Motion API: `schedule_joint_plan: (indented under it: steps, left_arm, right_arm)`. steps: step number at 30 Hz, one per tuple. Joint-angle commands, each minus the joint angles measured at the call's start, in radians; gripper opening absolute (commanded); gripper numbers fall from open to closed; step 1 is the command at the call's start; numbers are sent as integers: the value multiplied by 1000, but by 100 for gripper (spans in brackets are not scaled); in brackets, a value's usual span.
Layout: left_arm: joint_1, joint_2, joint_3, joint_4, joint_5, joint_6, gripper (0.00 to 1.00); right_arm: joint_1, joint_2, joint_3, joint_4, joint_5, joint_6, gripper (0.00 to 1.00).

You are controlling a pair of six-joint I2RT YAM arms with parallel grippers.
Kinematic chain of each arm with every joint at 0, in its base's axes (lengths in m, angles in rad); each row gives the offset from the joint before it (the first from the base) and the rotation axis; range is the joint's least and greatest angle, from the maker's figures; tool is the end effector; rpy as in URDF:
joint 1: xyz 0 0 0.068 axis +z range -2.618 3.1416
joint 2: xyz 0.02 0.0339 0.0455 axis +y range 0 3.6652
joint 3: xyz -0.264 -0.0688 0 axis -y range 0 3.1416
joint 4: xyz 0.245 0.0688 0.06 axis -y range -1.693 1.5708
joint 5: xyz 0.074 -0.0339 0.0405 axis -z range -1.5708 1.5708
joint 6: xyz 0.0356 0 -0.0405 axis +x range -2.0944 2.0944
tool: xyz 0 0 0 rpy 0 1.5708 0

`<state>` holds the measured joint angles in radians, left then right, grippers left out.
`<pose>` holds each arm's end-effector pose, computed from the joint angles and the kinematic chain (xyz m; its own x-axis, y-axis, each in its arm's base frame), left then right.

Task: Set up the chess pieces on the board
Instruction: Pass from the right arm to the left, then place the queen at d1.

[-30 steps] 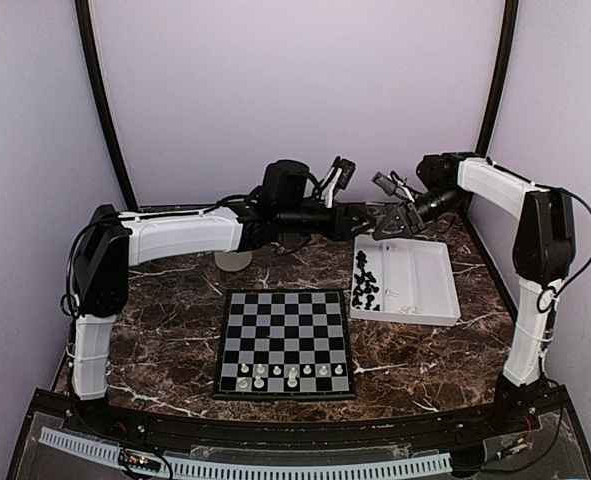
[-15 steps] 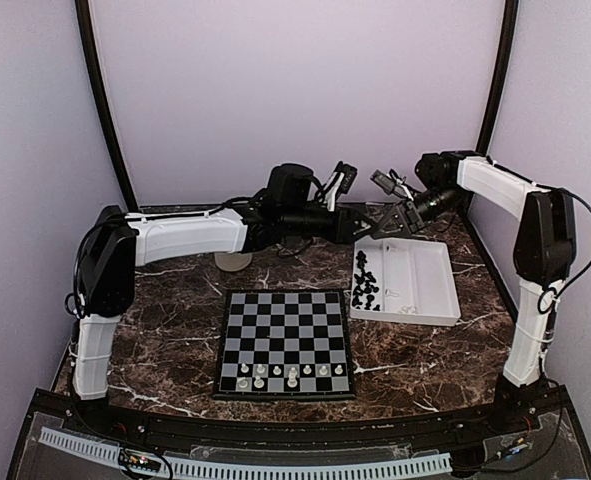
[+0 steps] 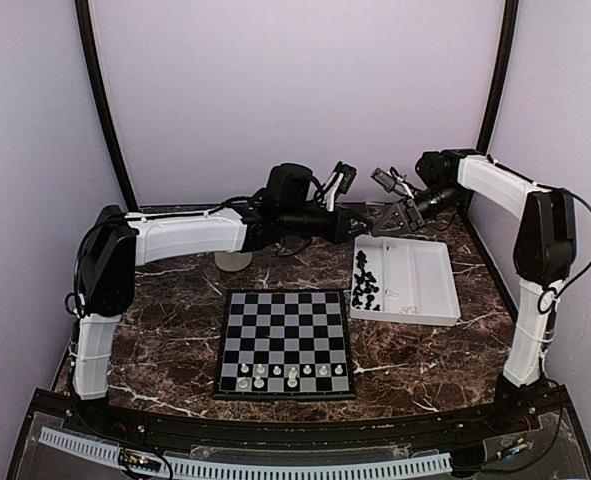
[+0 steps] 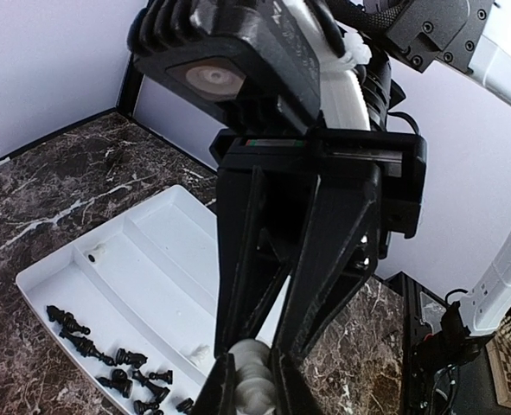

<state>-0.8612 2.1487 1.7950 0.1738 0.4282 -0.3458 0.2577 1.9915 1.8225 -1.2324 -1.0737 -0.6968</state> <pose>0.3273 -0.4037 0.2870 -0.4338 0.0319 -0.9004 0.8602 0.3121 -0.4034 0.3737 0.1309 0.2827 -0.5610 -0.4644 -0.6853 -0.8148 0.1635 0.5562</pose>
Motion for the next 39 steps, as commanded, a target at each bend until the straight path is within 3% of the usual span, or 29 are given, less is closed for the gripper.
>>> schedule_joint_plan:
  steps: [1,10,15,20,25,32,39]
  left_arm:
    - [-2,-29,18,10,25,14,9]
    - [-3,-188,-114,-142,-21,156,4]
    - [-16,-349,-263,-275,-67,242,4]
    - [-95,-477,-412,-440,-139,331,4]
    - [-187,-597,-551,-538,-217,333,4]
    - [-266,-735,-754,-545,-289,278,4]
    - [-339,-738,-842,-541,-356,215,4]
  right_arm:
    - [14,-39,5,12,5,-12,22]
    - [1,-150,-136,94,49,-21,38]
    - [-26,-238,-295,250,152,49,42]
    - [-64,-336,-457,455,301,139,43]
    - [-82,-382,-562,546,364,149,44]
    - [-87,-419,-693,678,377,169,44]
    - [-97,-445,-715,696,405,157,44]
